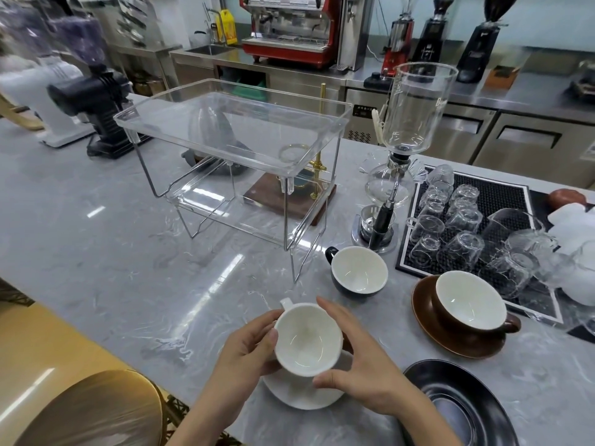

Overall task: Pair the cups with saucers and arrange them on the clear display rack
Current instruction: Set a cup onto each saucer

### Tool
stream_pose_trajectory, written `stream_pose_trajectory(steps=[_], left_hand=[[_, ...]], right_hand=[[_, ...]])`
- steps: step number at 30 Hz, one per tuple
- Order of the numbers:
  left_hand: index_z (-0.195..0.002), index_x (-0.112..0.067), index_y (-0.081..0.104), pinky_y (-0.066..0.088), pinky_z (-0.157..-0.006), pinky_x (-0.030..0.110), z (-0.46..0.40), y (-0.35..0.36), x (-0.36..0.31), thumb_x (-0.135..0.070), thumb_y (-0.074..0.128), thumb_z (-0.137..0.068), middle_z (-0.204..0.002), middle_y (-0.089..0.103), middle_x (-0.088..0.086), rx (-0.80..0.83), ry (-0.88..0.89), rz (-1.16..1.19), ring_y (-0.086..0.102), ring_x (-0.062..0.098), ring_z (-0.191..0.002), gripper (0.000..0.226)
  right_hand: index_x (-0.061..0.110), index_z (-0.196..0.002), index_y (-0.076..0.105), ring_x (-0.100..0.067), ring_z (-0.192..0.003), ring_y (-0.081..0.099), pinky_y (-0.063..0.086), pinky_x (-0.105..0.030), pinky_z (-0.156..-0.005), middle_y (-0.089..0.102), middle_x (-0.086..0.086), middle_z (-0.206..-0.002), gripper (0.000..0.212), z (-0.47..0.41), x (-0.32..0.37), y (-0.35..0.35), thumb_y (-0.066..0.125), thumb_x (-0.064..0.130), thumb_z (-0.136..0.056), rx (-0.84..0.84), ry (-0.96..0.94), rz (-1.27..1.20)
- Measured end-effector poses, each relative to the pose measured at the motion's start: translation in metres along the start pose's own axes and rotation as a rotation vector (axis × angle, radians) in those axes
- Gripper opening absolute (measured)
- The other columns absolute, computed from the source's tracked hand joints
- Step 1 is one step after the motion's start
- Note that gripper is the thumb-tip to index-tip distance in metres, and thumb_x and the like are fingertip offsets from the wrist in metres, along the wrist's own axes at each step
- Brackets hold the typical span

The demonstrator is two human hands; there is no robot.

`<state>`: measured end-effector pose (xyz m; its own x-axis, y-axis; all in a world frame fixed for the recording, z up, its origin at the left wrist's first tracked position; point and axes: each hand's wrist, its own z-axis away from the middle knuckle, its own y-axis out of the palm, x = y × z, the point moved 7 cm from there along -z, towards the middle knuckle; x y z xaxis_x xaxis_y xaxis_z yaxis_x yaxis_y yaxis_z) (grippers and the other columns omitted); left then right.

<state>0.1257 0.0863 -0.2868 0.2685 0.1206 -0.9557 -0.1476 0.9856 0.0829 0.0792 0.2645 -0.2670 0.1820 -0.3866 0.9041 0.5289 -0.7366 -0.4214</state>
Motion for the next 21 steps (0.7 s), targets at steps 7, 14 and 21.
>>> stream_pose_trajectory(steps=[7, 14, 21], left_hand=[[-0.127, -0.028, 0.070, 0.060, -0.095, 0.043, -0.001, -0.005, 0.002, -0.015, 0.058, -0.101, -0.119, 0.078, 0.000, -0.004, 0.003, -0.038, 0.072, 0.021, -0.112, 0.031], [-0.126, -0.026, 0.071, 0.059, -0.095, 0.044, -0.001, -0.005, 0.003, -0.012, 0.057, -0.102, -0.119, 0.078, 0.001, -0.034, -0.008, -0.043, 0.072, 0.021, -0.112, 0.031], [-0.104, -0.034, 0.081, 0.062, -0.073, 0.024, 0.001, -0.009, -0.002, -0.021, 0.050, -0.106, -0.108, 0.081, -0.002, -0.099, -0.017, -0.021, 0.076, 0.015, -0.100, 0.034]], right_hand=[[0.038, -0.149, 0.026, 0.015, -0.142, 0.023, 0.026, -0.023, -0.121, 0.025, 0.025, -0.153, 0.106, 0.001, -0.001, -0.001, 0.091, 0.020, -0.067, 0.014, 0.037, 0.013], [0.046, -0.145, 0.026, 0.016, -0.140, 0.026, 0.031, -0.021, -0.118, 0.027, 0.025, -0.154, 0.107, 0.002, -0.005, -0.001, 0.091, 0.025, -0.064, -0.003, 0.044, -0.020], [0.038, -0.150, 0.032, 0.004, -0.134, 0.047, 0.045, -0.024, -0.109, 0.044, 0.019, -0.150, 0.110, 0.005, -0.010, -0.007, 0.093, 0.034, -0.058, -0.016, 0.073, -0.148]])
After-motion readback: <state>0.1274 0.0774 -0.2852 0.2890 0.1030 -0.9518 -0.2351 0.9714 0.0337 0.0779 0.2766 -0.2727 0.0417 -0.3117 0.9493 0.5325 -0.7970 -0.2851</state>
